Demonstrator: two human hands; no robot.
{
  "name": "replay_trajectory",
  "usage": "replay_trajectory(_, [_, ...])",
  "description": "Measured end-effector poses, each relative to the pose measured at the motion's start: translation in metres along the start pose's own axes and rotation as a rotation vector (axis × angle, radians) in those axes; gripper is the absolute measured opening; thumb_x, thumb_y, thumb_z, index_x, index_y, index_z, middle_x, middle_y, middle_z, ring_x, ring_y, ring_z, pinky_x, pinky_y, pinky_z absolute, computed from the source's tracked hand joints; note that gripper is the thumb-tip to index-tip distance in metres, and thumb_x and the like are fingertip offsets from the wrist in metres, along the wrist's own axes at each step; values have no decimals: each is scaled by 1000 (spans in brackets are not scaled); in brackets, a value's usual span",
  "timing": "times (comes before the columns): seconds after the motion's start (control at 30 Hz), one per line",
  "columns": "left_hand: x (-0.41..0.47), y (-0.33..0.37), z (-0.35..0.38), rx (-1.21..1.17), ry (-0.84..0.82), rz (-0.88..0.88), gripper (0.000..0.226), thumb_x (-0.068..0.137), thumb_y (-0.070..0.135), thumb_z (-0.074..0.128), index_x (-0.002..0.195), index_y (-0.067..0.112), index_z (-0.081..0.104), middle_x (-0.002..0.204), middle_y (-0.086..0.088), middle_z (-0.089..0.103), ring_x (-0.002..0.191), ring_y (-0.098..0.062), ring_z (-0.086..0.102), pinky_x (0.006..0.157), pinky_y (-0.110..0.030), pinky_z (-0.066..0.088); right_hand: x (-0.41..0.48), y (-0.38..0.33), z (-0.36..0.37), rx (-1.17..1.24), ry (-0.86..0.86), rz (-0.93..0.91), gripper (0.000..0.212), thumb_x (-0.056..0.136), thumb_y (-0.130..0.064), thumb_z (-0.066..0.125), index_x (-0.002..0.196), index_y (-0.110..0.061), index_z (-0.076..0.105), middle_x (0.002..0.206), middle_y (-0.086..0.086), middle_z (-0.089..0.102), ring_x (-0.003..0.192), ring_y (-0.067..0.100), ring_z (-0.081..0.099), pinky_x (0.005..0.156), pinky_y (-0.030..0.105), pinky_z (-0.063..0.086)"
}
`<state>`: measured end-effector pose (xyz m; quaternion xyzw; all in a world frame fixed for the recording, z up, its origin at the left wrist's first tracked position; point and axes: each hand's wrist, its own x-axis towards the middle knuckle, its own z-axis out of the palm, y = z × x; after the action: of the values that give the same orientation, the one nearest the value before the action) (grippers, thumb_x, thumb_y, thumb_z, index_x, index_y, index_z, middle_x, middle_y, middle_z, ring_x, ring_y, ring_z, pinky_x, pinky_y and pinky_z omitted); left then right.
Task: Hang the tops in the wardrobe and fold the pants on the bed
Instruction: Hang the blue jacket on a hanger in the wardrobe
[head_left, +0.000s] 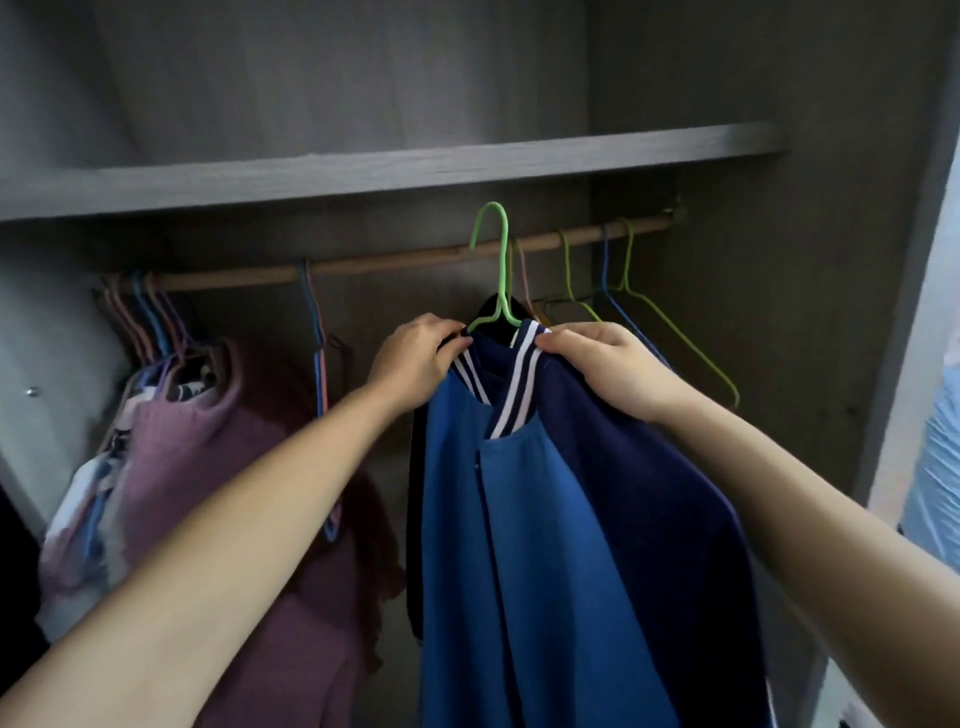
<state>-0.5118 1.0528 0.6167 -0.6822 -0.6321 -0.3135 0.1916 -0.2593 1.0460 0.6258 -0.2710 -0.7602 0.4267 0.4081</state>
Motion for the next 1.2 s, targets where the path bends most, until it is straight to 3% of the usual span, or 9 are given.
replay_trajectory(0.13, [34, -41, -17, 304, -30, 59, 31, 96, 43, 57, 120, 26, 68, 129, -12, 57, 122, -33, 49, 94, -45, 45, 38, -2, 38, -18, 101, 1, 32, 103, -25, 51, 103, -1, 73, 102, 21, 74, 95, 32, 70, 90, 46, 53])
replay_trajectory(0.2, [50, -59, -24, 434, 87, 83, 40, 92, 40, 61, 129, 24, 62, 149, -17, 40, 140, -36, 30, 111, -52, 28, 59, -1, 55, -7, 175, -1, 33, 103, -23, 52, 102, 3, 72, 99, 23, 73, 89, 31, 68, 87, 46, 53])
replay_trajectory(0.3, [69, -84, -30, 454, 100, 13, 67, 93, 35, 56, 153, 20, 31, 162, -13, 20, 151, -32, 12, 120, -53, 3, 90, 1, 73, -22, 265, -21, 33, 102, -21, 53, 95, 7, 70, 84, 14, 68, 78, 22, 60, 76, 37, 48])
replay_trajectory(0.57, [68, -109, -15, 379, 130, 26, 73, 87, 20, 57, 153, 14, 28, 158, -8, 32, 145, -30, 24, 120, -49, -1, 140, 38, 108, -314, 303, 15, 38, 101, -23, 52, 81, 7, 62, 81, 23, 64, 77, 27, 57, 72, 43, 42])
replay_trajectory(0.7, [69, -110, -15, 374, 111, 15, 76, 86, 20, 56, 155, 17, 24, 160, -6, 26, 147, -27, 19, 119, -47, -5, 143, 60, 116, -489, 262, 81, 37, 101, -25, 49, 66, -14, 45, 71, 6, 54, 78, 25, 53, 67, 35, 34])
replay_trajectory(0.87, [71, -99, -29, 288, -11, -63, 78, 89, 40, 61, 155, 22, 23, 164, -3, 18, 151, -24, 10, 121, -45, -6, 135, 49, 98, -616, 162, 77, 37, 102, -42, 49, 99, -10, 66, 86, 8, 68, 87, 26, 64, 72, 35, 47])
replay_trajectory(0.93, [64, -90, -38, 123, -44, -112, 69, 93, 47, 58, 152, 23, 32, 163, -4, 22, 150, -25, 14, 122, -38, 5, 121, 45, 88, -739, 188, 0, 41, 102, -50, 43, 120, -20, 65, 96, 6, 72, 93, 26, 65, 79, 39, 54])
replay_trajectory(1.03, [40, -67, -43, -17, 43, -165, 56, 97, 50, 51, 144, 21, 48, 149, -10, 47, 138, -32, 39, 112, -35, 29, 97, 48, 70, -856, 343, -217, 38, 102, -48, 42, 126, -26, 61, 106, -1, 68, 97, 22, 64, 76, 39, 54])
replay_trajectory(1.2, [-44, 1, -8, 113, 252, -174, 55, 99, 50, 40, 147, 22, 43, 157, -8, 35, 146, -32, 24, 119, -56, 11, 41, 87, 43, -653, 429, -374, 40, 106, -42, 41, 137, -22, 53, 132, 3, 53, 113, 17, 58, 84, 38, 55])
